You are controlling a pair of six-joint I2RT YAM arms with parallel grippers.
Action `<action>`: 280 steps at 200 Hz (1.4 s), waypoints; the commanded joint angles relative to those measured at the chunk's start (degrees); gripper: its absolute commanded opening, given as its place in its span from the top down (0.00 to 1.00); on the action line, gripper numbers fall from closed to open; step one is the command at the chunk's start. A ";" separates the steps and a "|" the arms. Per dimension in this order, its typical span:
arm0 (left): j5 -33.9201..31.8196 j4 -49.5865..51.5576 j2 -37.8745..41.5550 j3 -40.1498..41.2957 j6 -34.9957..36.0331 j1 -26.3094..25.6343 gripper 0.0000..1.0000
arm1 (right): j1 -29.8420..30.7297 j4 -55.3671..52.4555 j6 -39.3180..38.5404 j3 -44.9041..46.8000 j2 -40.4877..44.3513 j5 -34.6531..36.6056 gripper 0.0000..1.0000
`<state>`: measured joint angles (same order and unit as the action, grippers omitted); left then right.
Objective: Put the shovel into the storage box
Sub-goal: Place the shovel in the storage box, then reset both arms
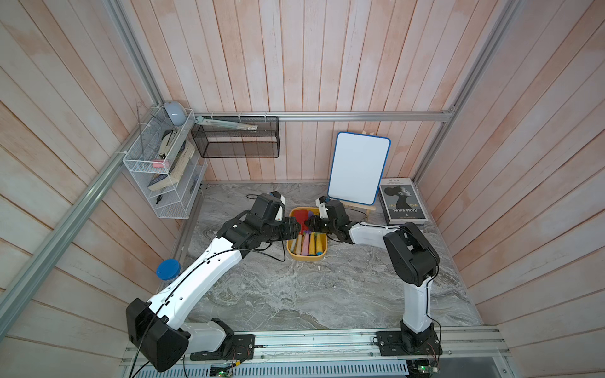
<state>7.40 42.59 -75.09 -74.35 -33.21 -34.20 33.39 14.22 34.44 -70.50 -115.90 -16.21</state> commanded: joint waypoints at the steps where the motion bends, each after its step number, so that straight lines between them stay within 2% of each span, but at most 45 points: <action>1: -0.72 -0.90 1.52 0.69 0.69 -0.03 0.40 | -0.08 -2.76 -0.60 0.63 2.71 1.64 0.66; 79: -3.13 -2.31 3.39 2.19 0.80 -0.08 0.40 | -0.09 -8.25 -1.98 0.91 8.66 5.51 0.50; 95: -5.04 -4.03 4.63 3.75 0.71 -0.07 0.40 | -0.08 -9.95 -2.42 1.12 10.37 6.77 0.43; 103: -5.95 -5.09 5.26 4.44 0.63 0.01 0.40 | -0.08 -10.95 -2.82 1.28 11.33 7.54 0.33; 106: -6.24 -5.51 5.54 4.91 0.61 0.08 0.40 | -0.08 -11.28 -3.00 1.32 11.77 7.84 0.24; 109: -6.64 -5.97 5.77 5.20 0.60 0.09 0.40 | -0.09 -11.62 -3.09 1.45 12.11 8.09 0.06; 113: -7.07 -6.57 6.10 5.68 0.60 0.18 0.40 | -0.12 -12.20 -3.35 1.50 12.74 8.49 0.02; 169: -13.07 -16.95 13.34 11.93 1.02 4.62 0.38 | -1.35 -18.64 -6.86 6.45 24.24 14.73 0.02; 184: -14.76 -20.34 16.63 14.16 1.38 6.84 0.26 | -2.65 -20.30 -7.90 9.45 29.24 16.70 0.02; 202: -18.74 -24.31 20.96 17.29 1.70 9.43 0.00 | -5.02 -22.09 -9.71 14.36 36.67 19.82 0.02; 221: -22.57 -29.26 25.47 20.67 4.40 10.55 0.01 | -9.18 -23.82 -12.00 19.55 45.22 22.06 0.02; 247: -30.01 -34.67 31.83 25.59 6.50 10.64 0.00 | -17.63 -24.68 -15.18 26.38 55.55 20.20 0.02; 280: -47.58 -43.36 38.38 35.18 11.58 10.70 0.00 | -27.23 -24.07 -19.54 33.45 62.76 18.76 0.02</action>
<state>-24.53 8.19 -39.64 -45.10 -26.94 -23.77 10.24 -8.05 19.86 -40.93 -55.55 2.92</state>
